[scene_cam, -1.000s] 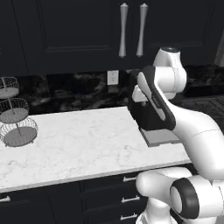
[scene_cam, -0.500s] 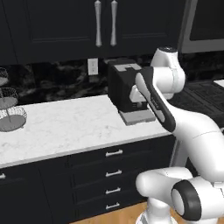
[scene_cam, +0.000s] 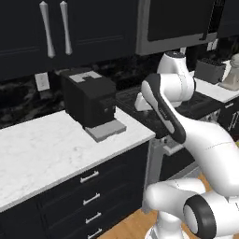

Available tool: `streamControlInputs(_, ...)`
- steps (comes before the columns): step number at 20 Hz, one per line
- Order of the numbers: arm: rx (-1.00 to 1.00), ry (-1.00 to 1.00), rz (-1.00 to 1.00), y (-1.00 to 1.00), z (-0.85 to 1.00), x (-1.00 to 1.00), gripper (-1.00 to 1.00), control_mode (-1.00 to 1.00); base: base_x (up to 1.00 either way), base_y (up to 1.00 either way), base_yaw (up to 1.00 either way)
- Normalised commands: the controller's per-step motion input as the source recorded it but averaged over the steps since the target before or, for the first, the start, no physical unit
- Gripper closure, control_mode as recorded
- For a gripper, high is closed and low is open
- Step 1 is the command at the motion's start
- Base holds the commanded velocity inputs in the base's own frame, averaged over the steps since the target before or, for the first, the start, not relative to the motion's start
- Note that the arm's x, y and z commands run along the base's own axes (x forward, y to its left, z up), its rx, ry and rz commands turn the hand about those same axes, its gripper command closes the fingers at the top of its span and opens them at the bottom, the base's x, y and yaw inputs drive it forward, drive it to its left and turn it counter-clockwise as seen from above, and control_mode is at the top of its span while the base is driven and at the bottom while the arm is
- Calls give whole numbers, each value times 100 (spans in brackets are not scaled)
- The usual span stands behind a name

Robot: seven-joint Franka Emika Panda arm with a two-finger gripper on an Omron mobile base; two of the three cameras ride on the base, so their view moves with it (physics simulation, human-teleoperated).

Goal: Navigate to the sink.

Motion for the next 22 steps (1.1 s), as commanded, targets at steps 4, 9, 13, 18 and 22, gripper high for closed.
streamControlInputs(4, 0, 0, 0, 0, 0, 0, -100, 100, -16, 0, -74)
streamControlInputs(9, 0, 0, 0, 0, 0, 0, -100, 100, -2, 1, -85)
streamControlInputs(13, 0, 0, 0, 0, 0, 0, -100, 100, 0, 16, -96)
streamControlInputs(18, 0, 0, 0, 0, 0, 0, -100, 100, 0, 18, -99)
streamControlInputs(22, 0, 0, 0, 0, 0, 0, -100, 100, 0, 17, -100)
